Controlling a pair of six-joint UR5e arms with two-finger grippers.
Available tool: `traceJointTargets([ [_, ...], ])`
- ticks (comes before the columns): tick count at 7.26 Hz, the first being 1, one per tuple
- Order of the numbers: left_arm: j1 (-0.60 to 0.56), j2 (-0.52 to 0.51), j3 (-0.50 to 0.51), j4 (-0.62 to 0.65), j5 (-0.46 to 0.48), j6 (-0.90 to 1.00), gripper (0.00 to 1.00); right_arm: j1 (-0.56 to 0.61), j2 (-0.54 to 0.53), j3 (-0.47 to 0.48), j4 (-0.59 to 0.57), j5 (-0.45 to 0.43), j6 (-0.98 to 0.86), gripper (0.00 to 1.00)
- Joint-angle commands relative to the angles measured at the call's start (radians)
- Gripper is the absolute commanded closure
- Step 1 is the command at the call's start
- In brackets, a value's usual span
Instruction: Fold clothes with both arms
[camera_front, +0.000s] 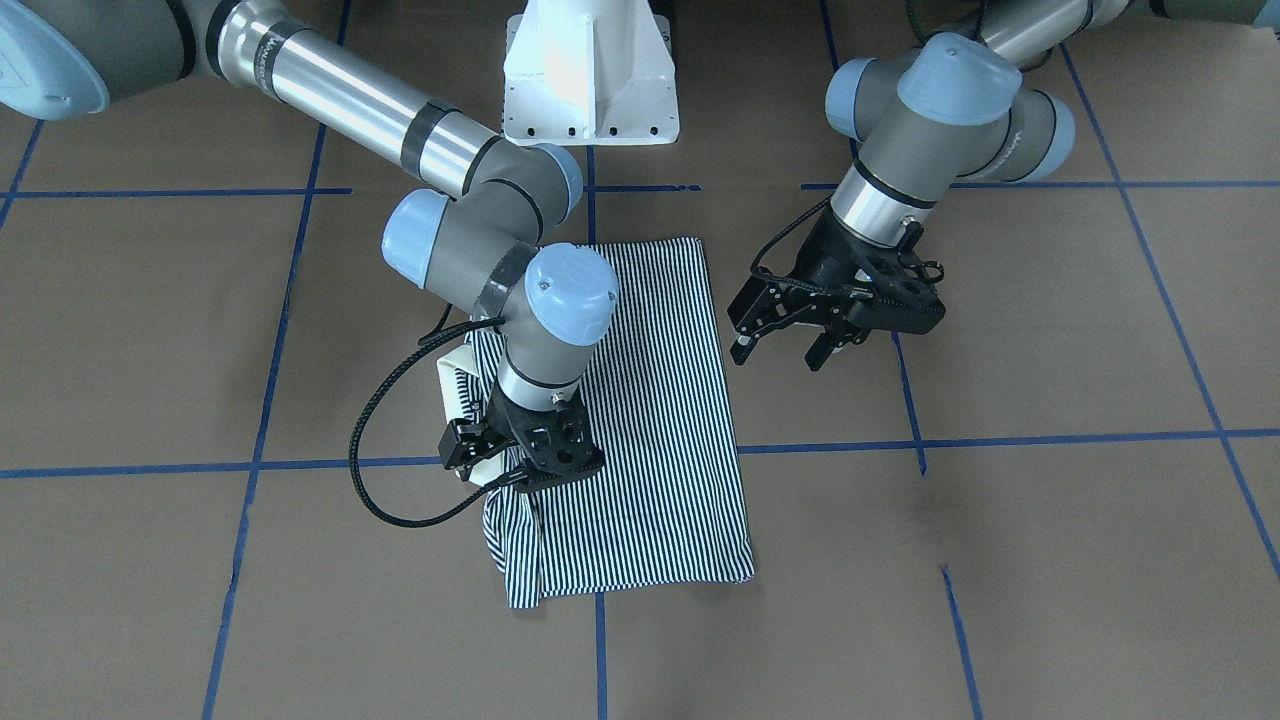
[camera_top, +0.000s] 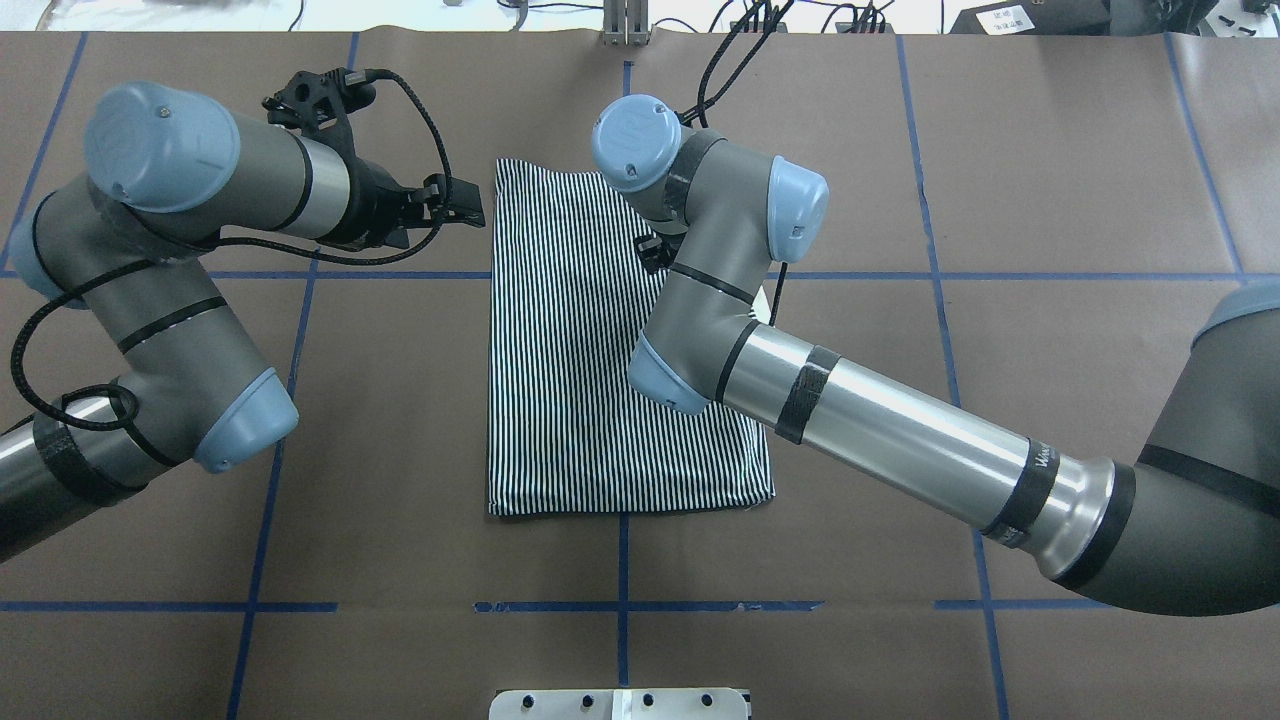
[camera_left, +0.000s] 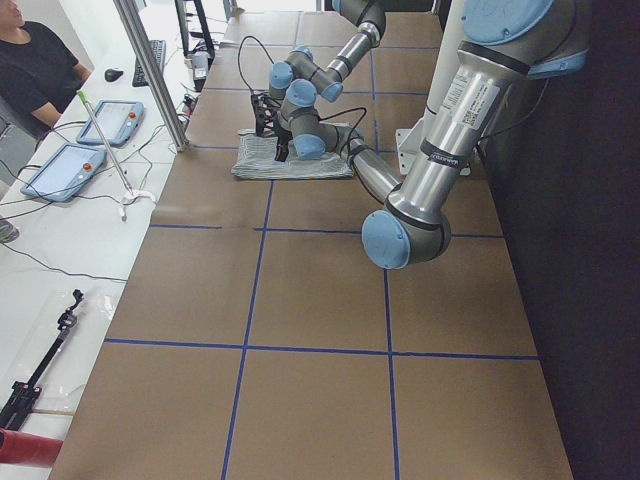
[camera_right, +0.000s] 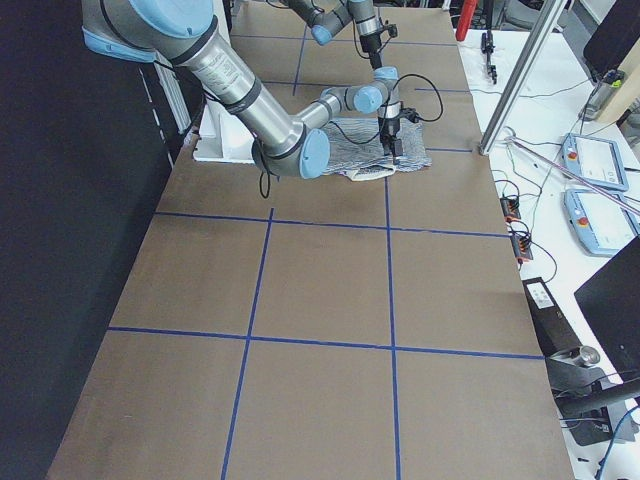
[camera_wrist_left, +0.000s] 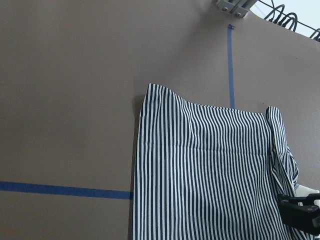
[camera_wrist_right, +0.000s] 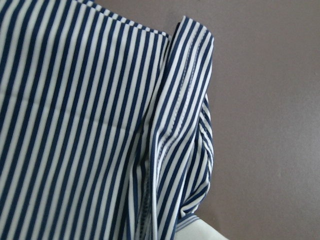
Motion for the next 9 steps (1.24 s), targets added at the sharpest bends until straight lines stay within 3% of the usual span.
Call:
traceJointTargets([
  [1,-0.002,0.000,0.001,-0.002,-0.001,0.001,0.00,-0.001,-0.004,-0.006,0.000,-0.005,-0.006,0.00],
  [4,-0.002,0.002,0.003,-0.002,-0.001,0.001,0.00,0.034,-0.030,-0.005,-0.003,-0.005,-0.064,0.00],
  [7,0.000,0.000,0.001,-0.002,-0.001,-0.001,0.00,0.200,-0.185,0.134,0.002,0.043,-0.292,0.00],
  [8,0.000,0.000,0.000,-0.001,-0.001,-0.001,0.00,0.224,-0.159,0.138,0.002,0.113,-0.285,0.00],
  [9,0.000,-0.001,0.000,0.001,-0.001,-0.001,0.00,0.225,-0.124,0.138,0.003,0.129,-0.248,0.00],
])
